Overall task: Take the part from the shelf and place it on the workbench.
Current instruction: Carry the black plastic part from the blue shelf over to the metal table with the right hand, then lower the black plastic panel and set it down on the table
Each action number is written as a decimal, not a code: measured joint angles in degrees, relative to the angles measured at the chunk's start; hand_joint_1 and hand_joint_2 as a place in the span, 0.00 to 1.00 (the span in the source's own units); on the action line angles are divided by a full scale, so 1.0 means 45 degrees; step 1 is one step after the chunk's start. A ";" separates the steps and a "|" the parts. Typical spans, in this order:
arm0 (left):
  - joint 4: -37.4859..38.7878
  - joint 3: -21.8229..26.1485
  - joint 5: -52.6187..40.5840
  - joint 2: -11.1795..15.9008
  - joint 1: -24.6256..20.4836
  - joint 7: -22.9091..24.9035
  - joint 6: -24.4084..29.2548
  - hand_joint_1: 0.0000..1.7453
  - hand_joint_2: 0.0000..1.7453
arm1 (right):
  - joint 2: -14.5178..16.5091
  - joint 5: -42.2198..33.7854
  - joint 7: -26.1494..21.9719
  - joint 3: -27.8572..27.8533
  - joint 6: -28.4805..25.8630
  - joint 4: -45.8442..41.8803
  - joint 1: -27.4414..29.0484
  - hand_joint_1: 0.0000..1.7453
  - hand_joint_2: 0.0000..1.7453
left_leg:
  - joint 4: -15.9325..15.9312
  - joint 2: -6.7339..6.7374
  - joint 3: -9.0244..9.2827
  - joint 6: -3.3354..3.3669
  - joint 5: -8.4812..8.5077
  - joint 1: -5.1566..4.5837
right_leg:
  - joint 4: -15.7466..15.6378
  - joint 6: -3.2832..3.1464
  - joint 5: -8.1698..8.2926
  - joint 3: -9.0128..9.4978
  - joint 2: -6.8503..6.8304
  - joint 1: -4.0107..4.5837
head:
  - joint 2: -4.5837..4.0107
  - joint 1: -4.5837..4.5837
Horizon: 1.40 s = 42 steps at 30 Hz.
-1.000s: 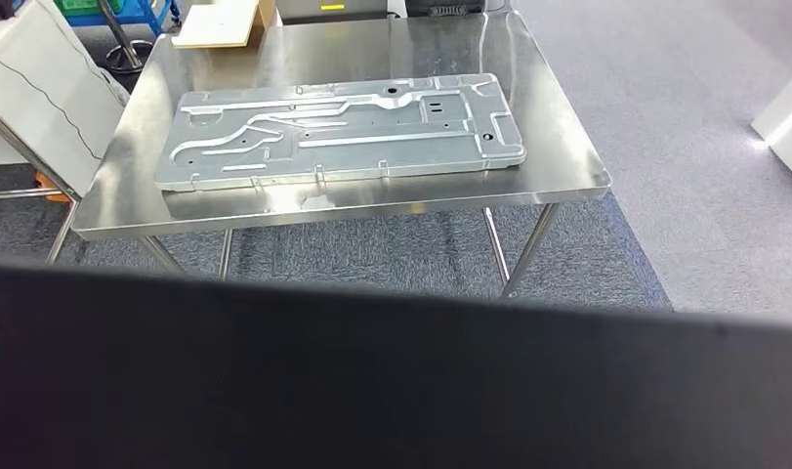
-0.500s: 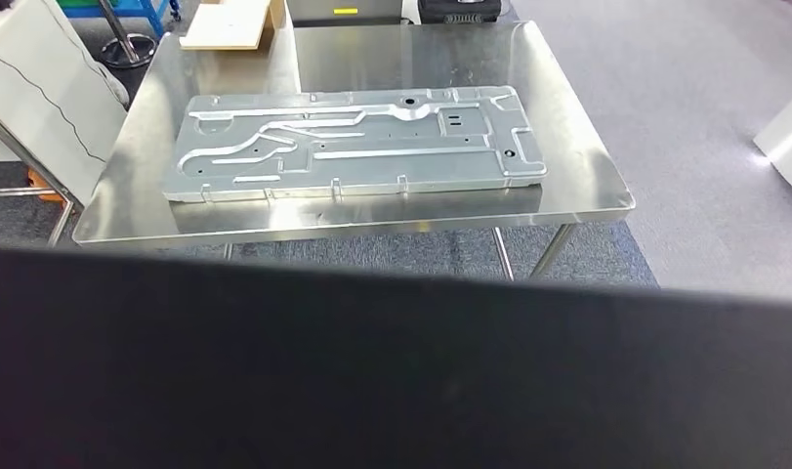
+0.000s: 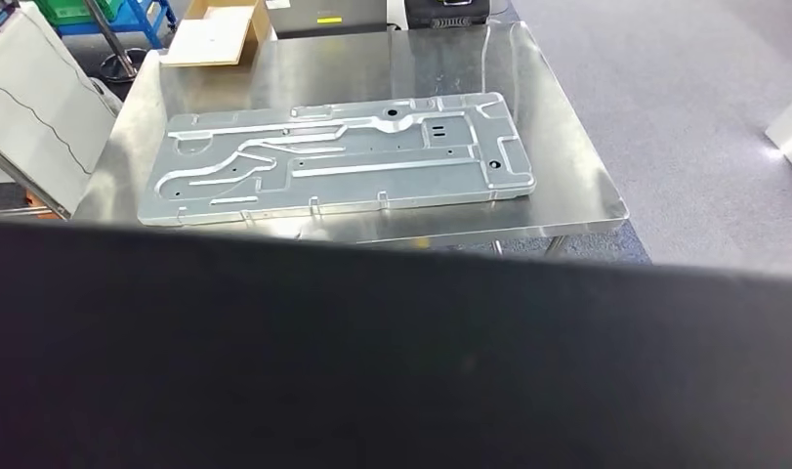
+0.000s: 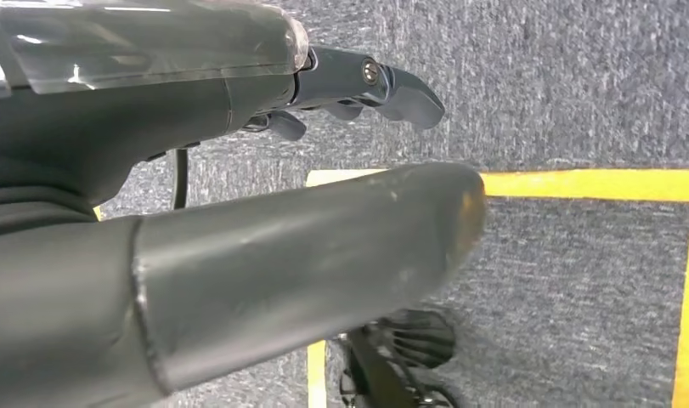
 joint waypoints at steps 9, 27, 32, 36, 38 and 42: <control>-0.0002 0.0000 -0.0025 0.0075 -0.0007 -0.0001 -0.0002 0.00 0.00 | -0.0002 0.0072 -0.0034 0.0000 -0.0018 -0.0061 0.0009 0.98 1.00 | -0.3442 0.0022 0.1423 0.0556 0.1440 -0.0065 | 0.0280 0.0499 -0.0699 0.0378 0.0011 0.0036 | 0.0000 -0.0041; -0.0002 0.0000 -0.0032 0.0033 -0.0130 -0.0120 -0.0022 0.00 0.00 | -0.0011 0.0079 -0.0051 -0.0010 0.0143 -0.0097 0.0117 0.98 1.00 | -0.1239 0.0018 0.1567 -0.0039 -0.0694 -0.0021 | -0.0176 -0.0053 0.0225 -0.0068 -0.0020 -0.0033 | 0.0000 -0.0142; -0.0002 0.0000 -0.0032 0.0016 -0.0005 -0.0113 -0.0006 0.00 0.00 | -0.0008 0.0078 -0.0051 -0.0011 0.0146 -0.0087 0.0134 0.98 1.00 | -0.1439 0.0020 0.0586 0.0050 0.0947 -0.0042 | -0.0341 -0.0031 -0.0347 0.0850 0.0023 -0.0013 | 0.0000 -0.0152; -0.0002 0.0001 -0.0042 0.0082 -0.0041 -0.0115 0.0007 0.00 0.00 | -0.0006 0.0078 -0.0053 -0.0013 0.0147 -0.0089 0.0134 0.98 1.00 | -0.3614 0.0054 0.1378 0.0432 0.1685 -0.0218 | -0.0533 0.0254 -0.0643 0.1331 0.0080 0.0000 | 0.0000 -0.0165; -0.0002 0.0001 -0.0049 0.0099 -0.0036 -0.0114 0.0012 0.00 0.00 | -0.0006 0.0078 -0.0058 -0.0015 0.0146 -0.0093 0.0134 0.98 1.00 | -0.3765 0.0026 0.1598 0.0597 0.1601 -0.0184 | -0.0397 0.0412 -0.0622 0.1434 0.0067 -0.0008 | 0.0000 -0.0176; -0.0002 0.0005 -0.0053 0.0092 -0.0018 -0.0115 0.0012 0.00 0.00 | -0.0009 0.0064 -0.0063 -0.0027 0.0154 -0.0119 0.0119 0.98 1.00 | -0.3909 -0.0004 0.2110 0.0813 0.1344 -0.0111 | 0.2034 0.0594 -0.1392 0.0058 0.0016 -0.0021 | 0.0000 -0.0193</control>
